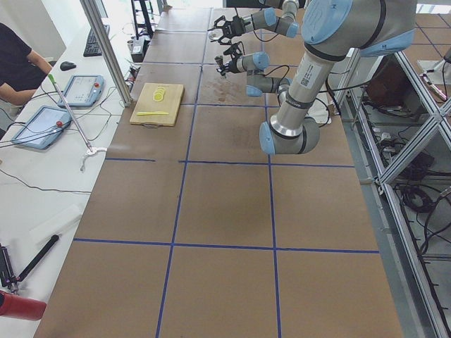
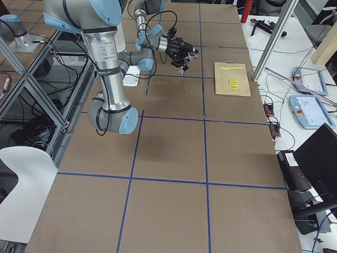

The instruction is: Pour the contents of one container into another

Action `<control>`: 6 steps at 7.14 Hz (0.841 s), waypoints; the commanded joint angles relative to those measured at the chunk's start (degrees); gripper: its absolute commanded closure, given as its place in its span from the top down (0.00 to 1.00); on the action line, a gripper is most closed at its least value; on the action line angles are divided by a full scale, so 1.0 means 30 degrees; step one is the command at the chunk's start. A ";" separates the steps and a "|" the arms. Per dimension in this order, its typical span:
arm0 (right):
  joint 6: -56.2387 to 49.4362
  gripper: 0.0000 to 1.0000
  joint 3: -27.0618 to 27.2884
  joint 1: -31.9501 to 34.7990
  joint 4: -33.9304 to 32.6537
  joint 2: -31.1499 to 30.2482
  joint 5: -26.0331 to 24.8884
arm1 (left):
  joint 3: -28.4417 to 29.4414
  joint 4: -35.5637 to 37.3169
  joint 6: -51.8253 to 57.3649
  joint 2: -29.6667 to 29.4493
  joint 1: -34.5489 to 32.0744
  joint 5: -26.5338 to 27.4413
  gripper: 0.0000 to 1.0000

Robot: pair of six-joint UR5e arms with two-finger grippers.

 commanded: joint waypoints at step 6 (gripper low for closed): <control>1.3042 0.00 0.0370 0.0379 0.0000 -0.0797 0.0029 | -0.0584 -0.1897 -0.0031 0.1398 -0.0782 -0.0103 0.00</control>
